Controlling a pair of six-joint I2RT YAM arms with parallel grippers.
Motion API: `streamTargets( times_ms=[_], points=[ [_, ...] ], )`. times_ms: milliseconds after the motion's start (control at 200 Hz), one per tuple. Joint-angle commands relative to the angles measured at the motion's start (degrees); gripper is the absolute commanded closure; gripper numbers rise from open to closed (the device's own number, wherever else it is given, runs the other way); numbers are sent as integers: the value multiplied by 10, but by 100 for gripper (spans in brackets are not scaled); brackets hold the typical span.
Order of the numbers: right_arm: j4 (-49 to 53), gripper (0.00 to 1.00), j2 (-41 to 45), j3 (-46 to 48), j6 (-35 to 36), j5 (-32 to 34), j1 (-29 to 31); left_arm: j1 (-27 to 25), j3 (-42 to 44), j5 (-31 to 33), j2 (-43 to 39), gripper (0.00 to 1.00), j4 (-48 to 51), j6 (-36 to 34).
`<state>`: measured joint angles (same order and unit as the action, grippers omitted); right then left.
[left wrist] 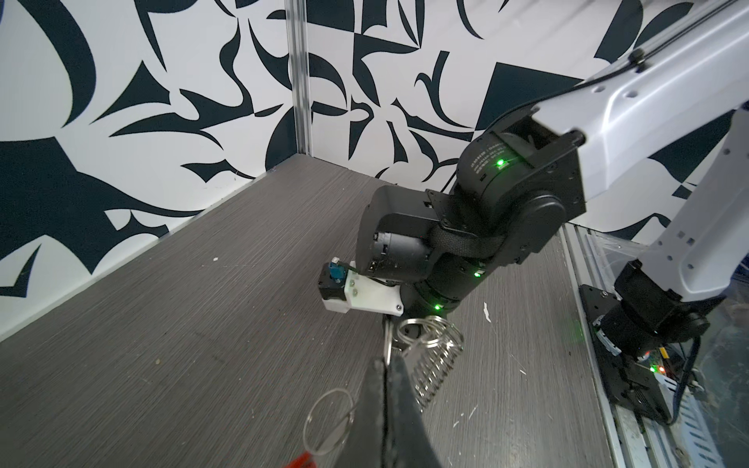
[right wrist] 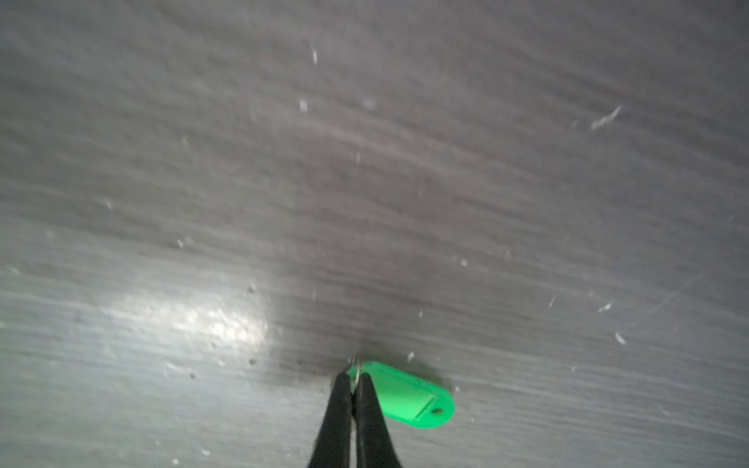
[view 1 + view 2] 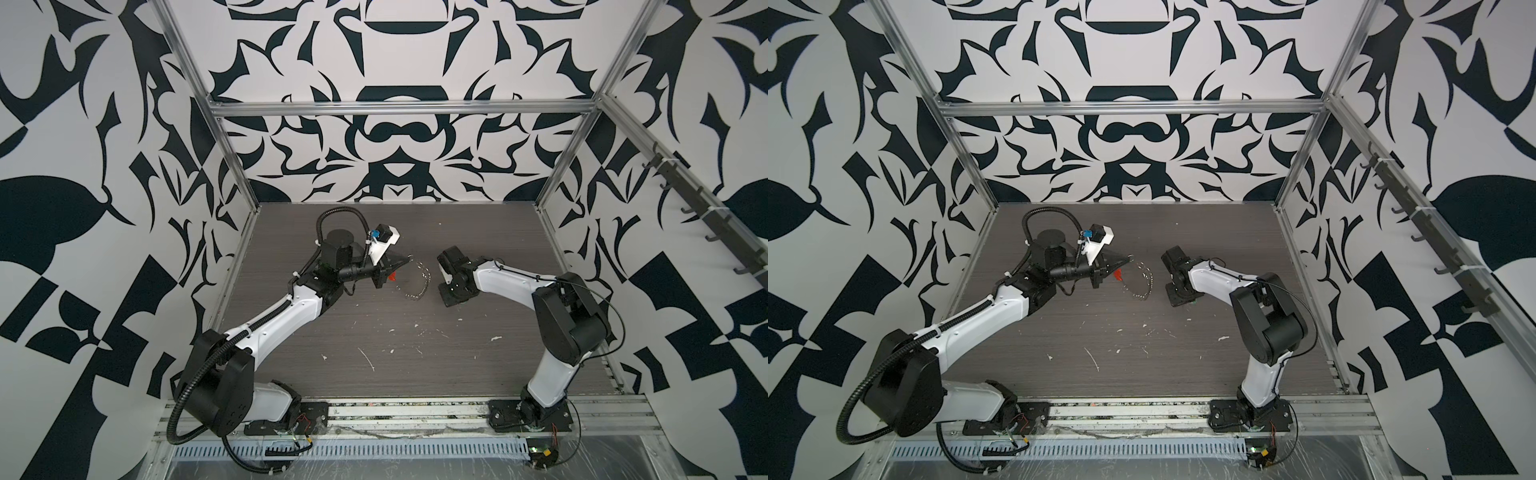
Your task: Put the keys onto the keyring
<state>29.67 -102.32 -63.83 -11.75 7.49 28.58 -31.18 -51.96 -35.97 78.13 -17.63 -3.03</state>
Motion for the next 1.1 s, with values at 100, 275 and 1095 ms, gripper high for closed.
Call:
streamTargets(
  times_ms=[100,275,1095],
  points=[
    [4,84,-1,-36,-10,-22,-7,1,-3,-7,-18,100,-12,0],
    [15,69,38,-33,-9,-43,-22,2,-4,-8,-18,100,-13,-1],
    [-434,80,321,57,-122,-489,-45,16,12,-90,33,100,-332,263]
  ],
)
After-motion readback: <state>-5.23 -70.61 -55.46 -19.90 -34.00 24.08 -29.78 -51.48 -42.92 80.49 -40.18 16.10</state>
